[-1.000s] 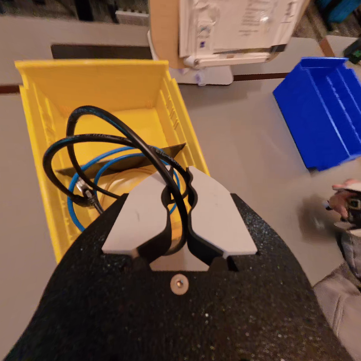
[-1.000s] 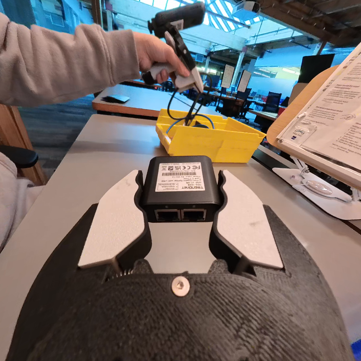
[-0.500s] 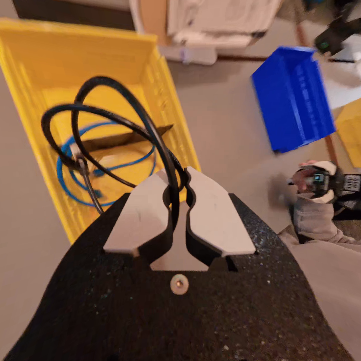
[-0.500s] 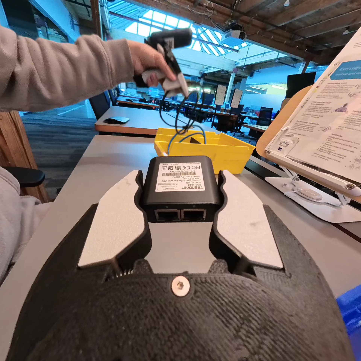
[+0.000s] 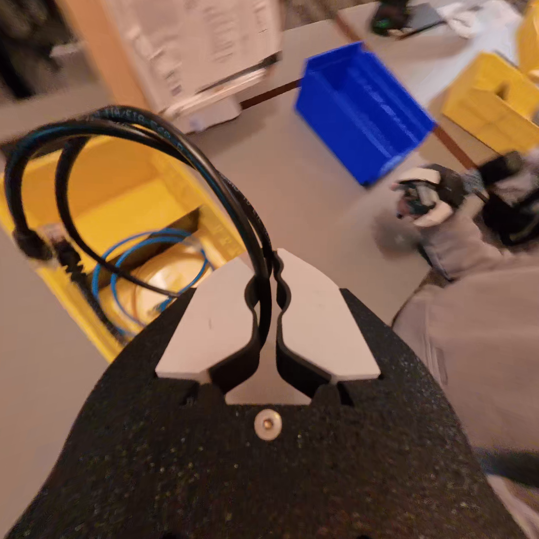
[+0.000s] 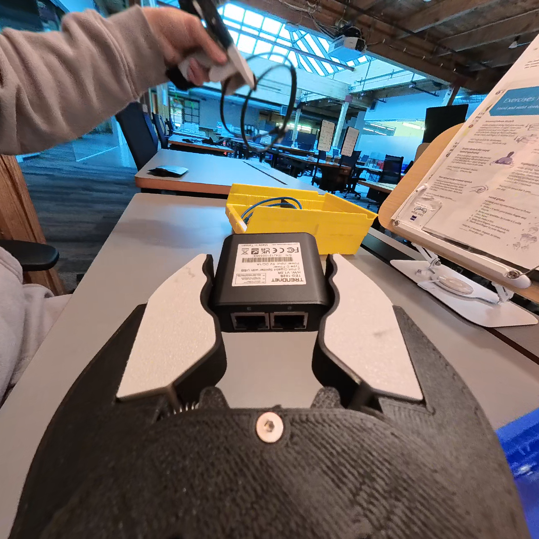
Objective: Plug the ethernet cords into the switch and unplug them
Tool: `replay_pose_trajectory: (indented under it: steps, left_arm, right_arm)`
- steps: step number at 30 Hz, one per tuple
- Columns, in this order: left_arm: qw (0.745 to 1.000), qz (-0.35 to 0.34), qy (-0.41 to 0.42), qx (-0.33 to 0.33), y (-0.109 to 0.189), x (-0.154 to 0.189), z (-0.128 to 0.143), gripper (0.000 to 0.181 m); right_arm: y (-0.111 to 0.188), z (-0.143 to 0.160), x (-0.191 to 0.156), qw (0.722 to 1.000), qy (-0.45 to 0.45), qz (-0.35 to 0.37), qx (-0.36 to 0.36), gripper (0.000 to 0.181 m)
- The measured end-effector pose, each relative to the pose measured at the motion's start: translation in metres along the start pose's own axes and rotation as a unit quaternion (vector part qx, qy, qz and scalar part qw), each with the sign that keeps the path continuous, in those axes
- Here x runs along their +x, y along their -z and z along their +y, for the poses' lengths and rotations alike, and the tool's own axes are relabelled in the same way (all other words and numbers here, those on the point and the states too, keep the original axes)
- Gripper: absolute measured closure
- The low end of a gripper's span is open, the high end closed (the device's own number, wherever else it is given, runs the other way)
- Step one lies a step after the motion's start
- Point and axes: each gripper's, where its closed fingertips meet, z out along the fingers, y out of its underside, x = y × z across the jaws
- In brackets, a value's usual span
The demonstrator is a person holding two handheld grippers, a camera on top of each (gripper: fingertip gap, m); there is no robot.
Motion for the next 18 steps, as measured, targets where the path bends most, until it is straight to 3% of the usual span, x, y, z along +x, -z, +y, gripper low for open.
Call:
replay_pose_trajectory:
  steps: [2,4,7,9,12,14,18]
  left_arm:
    - [0.994,0.034,-0.100,0.004,-0.004,0.041,-0.004,0.176]
    - [0.969,0.031,-0.240,-0.042,-0.027,0.069,0.017,0.176]
    - [0.884,0.039,-0.447,-0.134,-0.082,0.099,0.076,0.176]
    - [0.838,0.067,-0.511,-0.180,-0.118,0.114,0.119,0.176]
    - [0.774,0.083,-0.596,-0.195,-0.162,0.120,0.168,0.176]
    - [0.768,0.110,-0.600,-0.197,-0.181,0.123,0.195,0.175]
    - [0.805,0.133,-0.553,-0.168,-0.200,0.130,0.212,0.172]
  right_arm:
    - [0.001,-0.001,0.001,1.000,0.000,0.002,0.002,0.107]
    - [0.003,-0.003,0.003,1.000,-0.002,0.005,0.007,0.107]
    - [0.009,-0.007,0.009,1.000,-0.002,0.014,0.010,0.107]
    - [0.012,-0.007,0.012,1.000,0.003,0.024,0.008,0.107]
    - [0.014,-0.005,0.014,1.000,0.009,0.028,0.000,0.107]
    - [0.013,-0.005,0.013,1.000,0.010,0.028,-0.003,0.107]
    - [0.009,-0.001,0.011,1.000,0.014,0.024,-0.012,0.108]
